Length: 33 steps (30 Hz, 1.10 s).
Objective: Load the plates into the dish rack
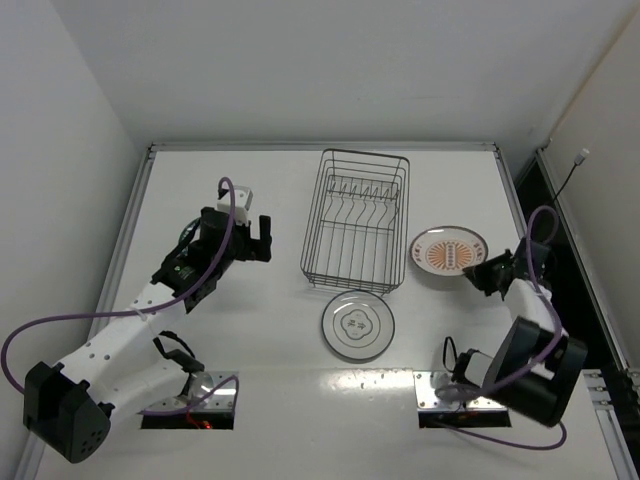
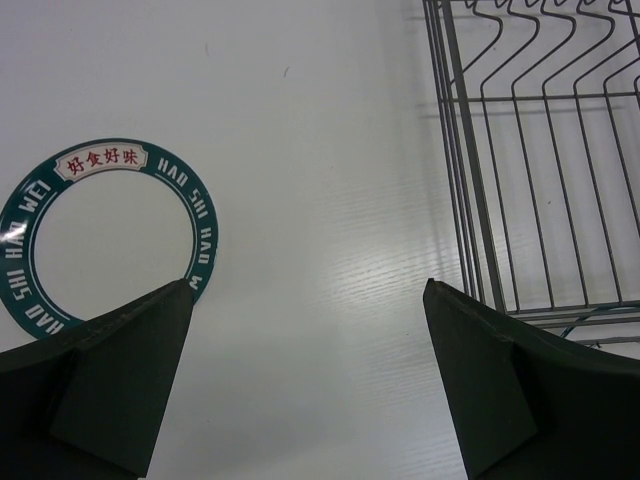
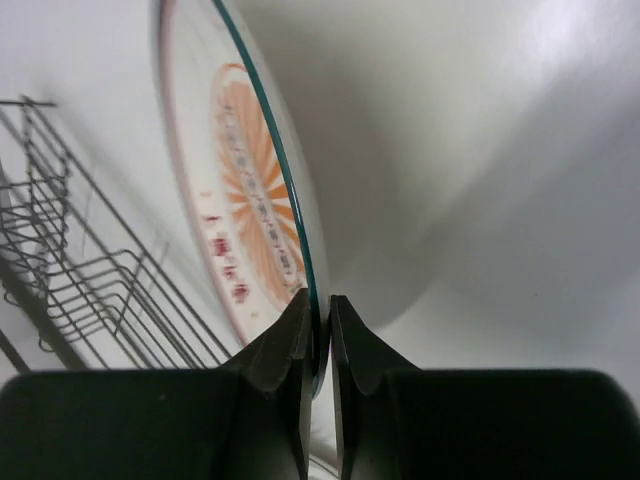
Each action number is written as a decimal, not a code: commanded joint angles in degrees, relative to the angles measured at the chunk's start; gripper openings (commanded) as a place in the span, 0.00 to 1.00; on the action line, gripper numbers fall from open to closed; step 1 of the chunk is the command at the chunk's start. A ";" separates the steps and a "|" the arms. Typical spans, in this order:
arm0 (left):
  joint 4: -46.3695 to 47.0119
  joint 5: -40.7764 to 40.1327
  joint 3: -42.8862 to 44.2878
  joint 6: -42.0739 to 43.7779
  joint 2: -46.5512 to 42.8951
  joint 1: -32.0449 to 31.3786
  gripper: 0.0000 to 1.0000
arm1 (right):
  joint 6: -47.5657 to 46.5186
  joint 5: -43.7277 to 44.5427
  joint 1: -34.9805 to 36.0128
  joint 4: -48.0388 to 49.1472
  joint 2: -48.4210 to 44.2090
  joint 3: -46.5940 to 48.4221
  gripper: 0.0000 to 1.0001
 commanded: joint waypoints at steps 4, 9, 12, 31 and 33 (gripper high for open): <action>0.84 0.01 1.12 0.26 0.28 -0.32 1.00 | -8.39 25.16 8.57 -18.12 -13.61 23.80 0.00; 0.84 0.01 1.12 0.26 0.28 -0.32 1.00 | -9.46 37.27 20.09 -21.73 -10.19 37.02 0.00; 0.84 0.01 1.12 0.26 0.28 -0.32 1.00 | -10.25 43.25 27.83 -22.35 -3.08 44.67 0.00; 0.84 0.09 1.65 0.26 0.20 -0.32 1.00 | -13.94 71.05 54.47 -30.97 23.04 65.77 0.00; 0.84 0.09 1.65 0.26 0.20 -0.32 1.00 | -13.94 72.54 56.92 -32.28 25.49 67.61 0.00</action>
